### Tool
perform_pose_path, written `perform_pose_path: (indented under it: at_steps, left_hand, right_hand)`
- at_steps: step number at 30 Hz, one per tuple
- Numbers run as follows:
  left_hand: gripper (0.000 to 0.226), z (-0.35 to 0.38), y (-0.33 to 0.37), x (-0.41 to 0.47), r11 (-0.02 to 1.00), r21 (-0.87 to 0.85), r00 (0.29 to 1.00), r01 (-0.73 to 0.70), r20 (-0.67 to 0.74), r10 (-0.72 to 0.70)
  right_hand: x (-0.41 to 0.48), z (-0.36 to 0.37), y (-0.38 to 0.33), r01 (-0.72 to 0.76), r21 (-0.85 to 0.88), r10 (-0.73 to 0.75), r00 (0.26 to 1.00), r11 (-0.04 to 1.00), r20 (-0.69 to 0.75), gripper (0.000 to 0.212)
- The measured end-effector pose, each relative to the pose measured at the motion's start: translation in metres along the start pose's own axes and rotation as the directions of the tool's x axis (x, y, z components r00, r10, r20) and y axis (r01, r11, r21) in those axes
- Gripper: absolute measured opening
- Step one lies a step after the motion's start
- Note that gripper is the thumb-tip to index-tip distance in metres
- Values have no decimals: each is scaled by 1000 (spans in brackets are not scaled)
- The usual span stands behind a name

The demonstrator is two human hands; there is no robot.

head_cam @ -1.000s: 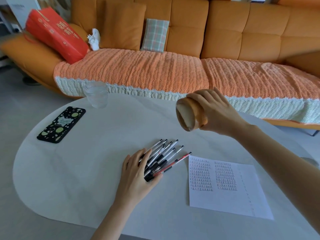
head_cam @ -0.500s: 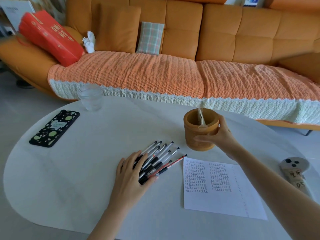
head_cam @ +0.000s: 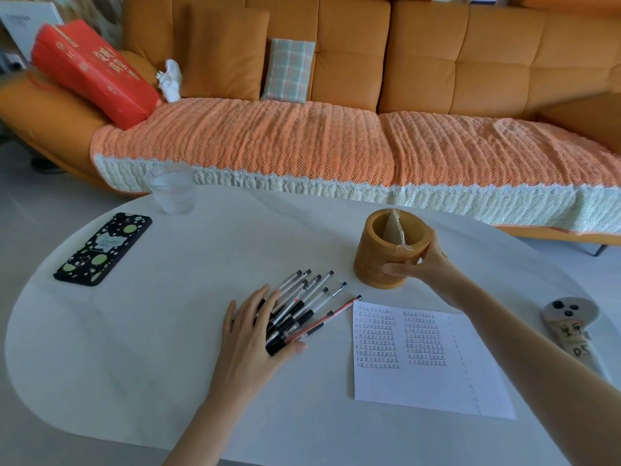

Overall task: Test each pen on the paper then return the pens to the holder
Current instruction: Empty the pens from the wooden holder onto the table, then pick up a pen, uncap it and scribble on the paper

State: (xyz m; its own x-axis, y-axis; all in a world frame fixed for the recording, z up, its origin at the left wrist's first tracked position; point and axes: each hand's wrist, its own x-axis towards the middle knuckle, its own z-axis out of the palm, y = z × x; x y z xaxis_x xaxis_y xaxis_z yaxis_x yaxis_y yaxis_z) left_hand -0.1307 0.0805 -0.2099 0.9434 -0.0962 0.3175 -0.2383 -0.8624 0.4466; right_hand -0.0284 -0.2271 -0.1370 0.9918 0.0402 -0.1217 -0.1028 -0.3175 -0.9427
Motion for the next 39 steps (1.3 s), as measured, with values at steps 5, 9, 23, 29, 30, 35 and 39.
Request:
perform_pose_path:
  at_steps: [5, 9, 23, 29, 30, 35, 39]
  left_hand:
    - [60, -8, 9, -2, 986, -106, 991, -130, -26, 128]
    - [27, -9, 11, -9, 973, -99, 975, -208, -99, 198]
    - [35, -8, 18, -25, 993, 70, 995, -93, -40, 96]
    - [24, -8, 24, -20, 994, 15, 994, 106, 19, -107]
    - [25, -9, 24, -19, 994, 33, 994, 103, 21, -104]
    - [26, -11, 23, -21, 992, 110, 998, 59, 12, -61]
    - [26, -18, 23, -23, 985, 163, 998, 60, 10, -63]
  right_hand:
    - [-16, 10, -6, -38, -56, 27, 983, 998, -182, 137]
    - [-55, 34, 1, 166, -114, -201, 848, 980, -491, 92]
    - [-121, 94, 12, 79, -158, -111, 972, 984, -206, 23]
    - [-130, 102, 8, 14, -163, -28, 996, 987, -86, 30]
    - [-131, 102, 7, 11, -158, -23, 997, 987, -74, 29]
    - [-132, 111, 8, 54, -366, -51, 999, 929, 19, 25]
    - [-123, 132, 4, 216, -637, -198, 975, 740, 101, 33]
